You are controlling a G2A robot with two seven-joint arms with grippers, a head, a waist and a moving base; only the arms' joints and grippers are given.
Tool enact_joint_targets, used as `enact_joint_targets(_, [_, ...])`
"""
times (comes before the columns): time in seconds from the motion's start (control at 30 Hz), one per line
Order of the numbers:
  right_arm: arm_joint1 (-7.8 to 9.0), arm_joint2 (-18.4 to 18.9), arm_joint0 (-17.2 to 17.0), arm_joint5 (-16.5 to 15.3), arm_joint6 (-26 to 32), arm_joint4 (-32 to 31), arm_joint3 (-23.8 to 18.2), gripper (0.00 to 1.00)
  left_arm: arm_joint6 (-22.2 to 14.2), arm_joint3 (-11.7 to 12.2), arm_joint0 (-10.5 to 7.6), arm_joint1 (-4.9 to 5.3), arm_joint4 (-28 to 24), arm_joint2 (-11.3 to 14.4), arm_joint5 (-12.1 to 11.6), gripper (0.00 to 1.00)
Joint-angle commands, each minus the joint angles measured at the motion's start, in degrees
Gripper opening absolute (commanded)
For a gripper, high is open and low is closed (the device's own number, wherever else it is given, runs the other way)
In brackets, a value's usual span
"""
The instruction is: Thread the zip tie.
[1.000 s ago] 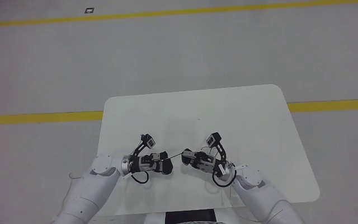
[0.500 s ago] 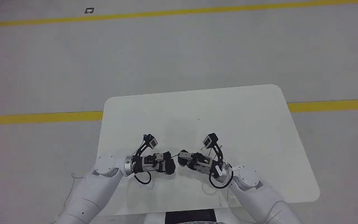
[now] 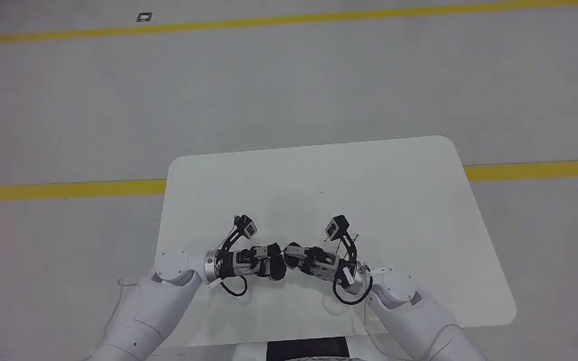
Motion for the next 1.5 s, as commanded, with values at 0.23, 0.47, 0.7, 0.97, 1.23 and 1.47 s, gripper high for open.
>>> enact_joint_targets(0.23, [0.05, 0.81, -0.84, -2.03, -3.06, -0.47, -0.40, 0.00, -0.17, -0.29, 0.22, 0.46, -0.94, -0.10, -0.19, 1.00])
enact_joint_targets(0.47, [0.13, 1.18, -1.44, -2.12, -3.88, -1.06, -0.99, 0.00, -2.00, -0.61, 0.54, 0.60, -5.02, -0.14, -0.59, 1.00])
enact_joint_targets(0.7, [-0.15, 0.32, -1.07, -2.12, -3.74, -0.91, -1.33, 0.00, -2.37, -0.22, 0.09, 0.54, -5.69, 0.72, -0.59, 1.00])
enact_joint_targets(0.97, [-0.07, 0.04, -0.45, -1.32, -2.57, -3.33, -0.87, 0.00, -1.49, 0.37, -0.34, 0.72, -4.83, 0.73, -0.59, 0.61])
enact_joint_targets(1.23, [0.36, 0.09, -0.26, 0.88, -2.88, -8.21, -1.65, 0.00, -0.61, 0.74, -0.25, 1.07, -3.70, 0.87, -0.16, 0.29])
enact_joint_targets(1.47, [0.77, 0.95, -0.82, 1.54, -3.43, -9.81, -2.33, 0.00, -0.14, 0.45, -0.25, 1.27, -2.78, 1.50, 0.17, 0.23])
